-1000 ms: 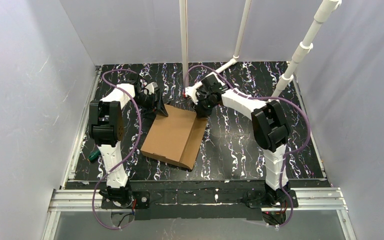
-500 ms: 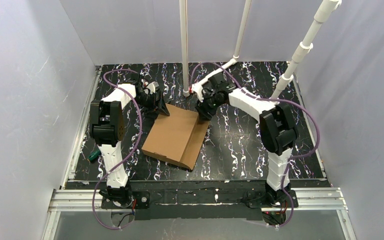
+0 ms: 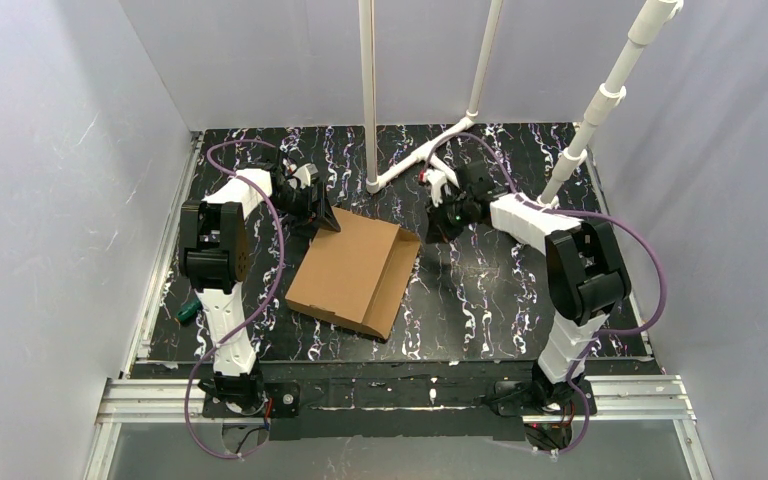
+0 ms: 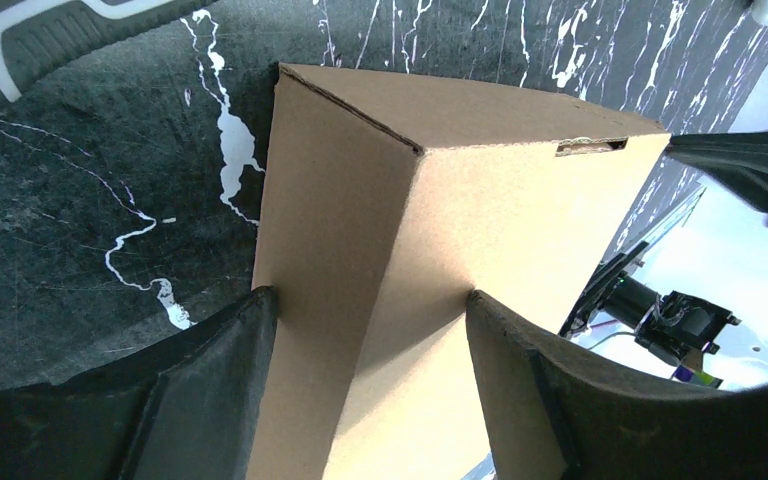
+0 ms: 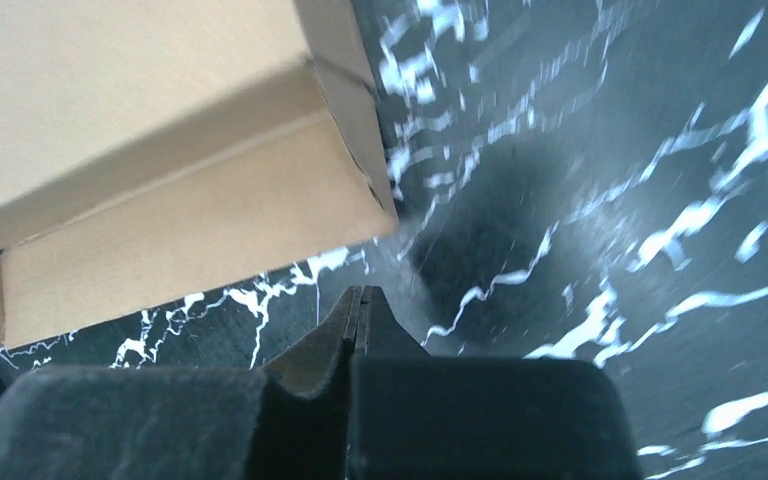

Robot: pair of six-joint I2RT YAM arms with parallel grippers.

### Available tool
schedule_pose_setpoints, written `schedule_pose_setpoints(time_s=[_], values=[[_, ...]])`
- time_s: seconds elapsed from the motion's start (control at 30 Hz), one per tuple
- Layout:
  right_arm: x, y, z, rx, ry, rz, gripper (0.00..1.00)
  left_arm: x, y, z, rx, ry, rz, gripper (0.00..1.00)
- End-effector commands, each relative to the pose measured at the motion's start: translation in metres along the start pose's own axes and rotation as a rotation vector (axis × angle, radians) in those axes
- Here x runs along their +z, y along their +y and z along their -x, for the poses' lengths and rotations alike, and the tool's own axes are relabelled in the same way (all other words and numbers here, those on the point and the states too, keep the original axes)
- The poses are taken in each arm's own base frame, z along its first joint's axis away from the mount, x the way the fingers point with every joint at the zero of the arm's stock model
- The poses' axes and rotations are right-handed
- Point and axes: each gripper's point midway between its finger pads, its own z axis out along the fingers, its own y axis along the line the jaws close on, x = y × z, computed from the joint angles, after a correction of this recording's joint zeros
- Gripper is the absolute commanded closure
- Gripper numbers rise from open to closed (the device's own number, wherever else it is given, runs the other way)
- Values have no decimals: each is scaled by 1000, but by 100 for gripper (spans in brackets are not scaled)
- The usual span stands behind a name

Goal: Fold the paper box

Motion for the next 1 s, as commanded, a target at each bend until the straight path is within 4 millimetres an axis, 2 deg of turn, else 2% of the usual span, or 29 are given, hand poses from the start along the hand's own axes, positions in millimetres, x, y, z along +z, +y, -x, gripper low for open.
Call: schedule_pose_setpoints(time_s=[0.0,0.1,0.2,0.43,0.67,0.97], values=[[9,-14,-8,216,-50,-126,99,-2,-1,-7,9,3,12,34],[17,-16,-15,330,-57,-152,99,-1,-2,-9,6,3,4,34],[27,-11,-24,407,-76,-140,99,-1,-2,-10,9,5,1,34],[43,-1,-15,507,-148,-55,99,0,-4,-12,8,7,-15,34],[41,13,10,421,-207,-24,99,1,-6,-12,7,5,-29,35],[55,34,19,315,-160,-22,99,8,-12,-18,16,24,-32,35]])
